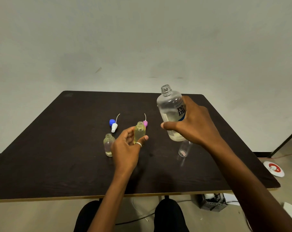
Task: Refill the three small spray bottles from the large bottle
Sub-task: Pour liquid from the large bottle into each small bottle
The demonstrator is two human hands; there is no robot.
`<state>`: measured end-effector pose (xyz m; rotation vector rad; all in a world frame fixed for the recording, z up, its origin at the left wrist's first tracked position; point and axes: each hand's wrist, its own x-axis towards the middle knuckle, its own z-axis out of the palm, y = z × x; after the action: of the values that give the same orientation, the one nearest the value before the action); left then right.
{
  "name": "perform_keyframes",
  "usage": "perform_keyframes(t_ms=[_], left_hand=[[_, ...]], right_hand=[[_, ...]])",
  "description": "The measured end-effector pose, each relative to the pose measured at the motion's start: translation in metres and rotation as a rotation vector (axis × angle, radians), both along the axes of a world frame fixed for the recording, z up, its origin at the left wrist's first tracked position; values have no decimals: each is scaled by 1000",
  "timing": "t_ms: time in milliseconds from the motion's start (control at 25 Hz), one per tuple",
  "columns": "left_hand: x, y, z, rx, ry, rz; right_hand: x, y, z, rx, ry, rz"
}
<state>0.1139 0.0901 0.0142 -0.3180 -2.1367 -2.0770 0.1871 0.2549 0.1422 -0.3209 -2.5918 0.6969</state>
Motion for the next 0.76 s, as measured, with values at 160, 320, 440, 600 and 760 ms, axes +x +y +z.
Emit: perform_keyframes(t_ms=[160, 320, 440, 600, 760], left_hand=[[-4, 10, -24, -79, -41, 14], [-5, 12, -34, -148, -69, 29], [-7, 12, -36, -170, -67, 34], [-9, 12, -37, -194, -86, 43], [-7, 13, -37, -190, -89, 49]], right_hand=[[6, 8, 3, -71, 47, -22], [10, 13, 0, -126, 70, -31], [10, 16, -2, -142, 77, -37], [8, 19, -3, -142, 82, -51], [8, 21, -5, -133, 81, -55]])
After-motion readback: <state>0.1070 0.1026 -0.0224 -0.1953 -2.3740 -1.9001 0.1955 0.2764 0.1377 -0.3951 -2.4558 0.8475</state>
